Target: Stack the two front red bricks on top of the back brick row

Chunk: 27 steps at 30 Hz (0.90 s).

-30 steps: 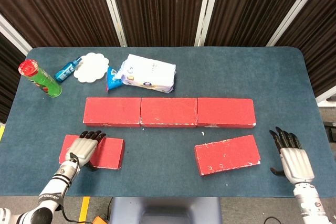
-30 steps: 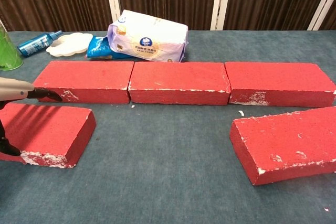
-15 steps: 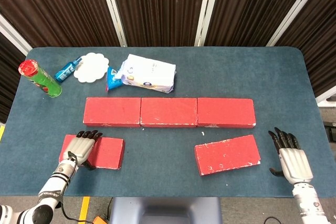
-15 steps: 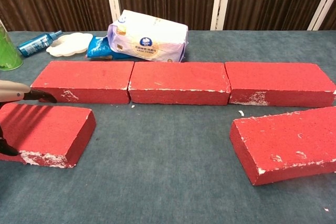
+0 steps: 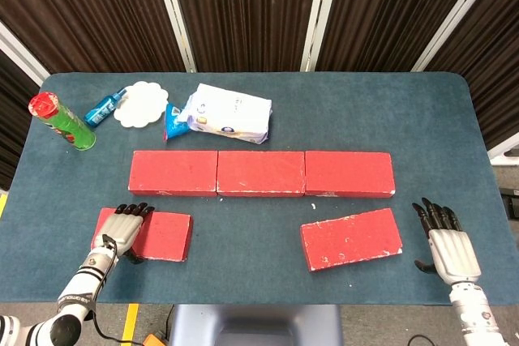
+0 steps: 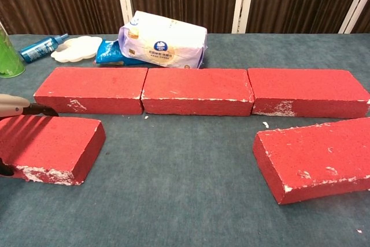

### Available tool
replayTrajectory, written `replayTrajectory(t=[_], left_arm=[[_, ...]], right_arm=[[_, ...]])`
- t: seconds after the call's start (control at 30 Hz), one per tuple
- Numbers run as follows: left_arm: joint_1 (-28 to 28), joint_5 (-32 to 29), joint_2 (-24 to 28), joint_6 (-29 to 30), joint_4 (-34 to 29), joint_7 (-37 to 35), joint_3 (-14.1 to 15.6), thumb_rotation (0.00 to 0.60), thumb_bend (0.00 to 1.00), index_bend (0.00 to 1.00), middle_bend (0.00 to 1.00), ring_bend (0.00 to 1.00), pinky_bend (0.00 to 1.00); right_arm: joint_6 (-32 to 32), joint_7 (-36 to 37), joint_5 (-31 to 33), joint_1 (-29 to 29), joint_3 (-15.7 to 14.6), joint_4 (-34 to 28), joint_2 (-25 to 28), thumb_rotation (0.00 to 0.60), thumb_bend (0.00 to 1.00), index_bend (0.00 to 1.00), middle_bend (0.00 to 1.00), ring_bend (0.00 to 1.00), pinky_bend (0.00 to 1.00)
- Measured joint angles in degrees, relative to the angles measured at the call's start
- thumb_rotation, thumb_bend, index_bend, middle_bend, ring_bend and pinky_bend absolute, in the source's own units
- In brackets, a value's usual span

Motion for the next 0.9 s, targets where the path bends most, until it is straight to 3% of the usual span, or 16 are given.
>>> replayTrajectory(t=[0.6, 0.73, 0.9], left_arm=[[-0.68, -1.54, -0.88, 2.04, 1.24, 2.38, 1.32, 0.6, 0.0, 0.0, 0.0, 0.0, 0.12], [-0.77, -1.64, -0.93, 2.36, 1.14, 2.53, 1.29, 0.6, 0.17, 0.0, 0.0, 0.0, 0.13], [-0.78, -1.73, -0.96, 2.73, 0.96, 2.9, 1.42, 0.6, 0.2, 0.0, 0.04, 0.0, 0.15]], right_arm=[[-0.3, -0.51, 0.51, 0.14, -0.13, -0.32, -0.14, 0.6, 0.0, 0.14, 0.05, 0.0, 0.0], [-0.24, -0.59, 0.57, 0.16, -0.1, -0.29, -0.24, 0.6, 0.0, 0.14, 0.05, 0.0, 0.0], [-0.29, -0.48, 0.56, 0.17, -0.16, -0.31, -0.2, 0.6, 0.0, 0.14, 0.05, 0.0, 0.0]])
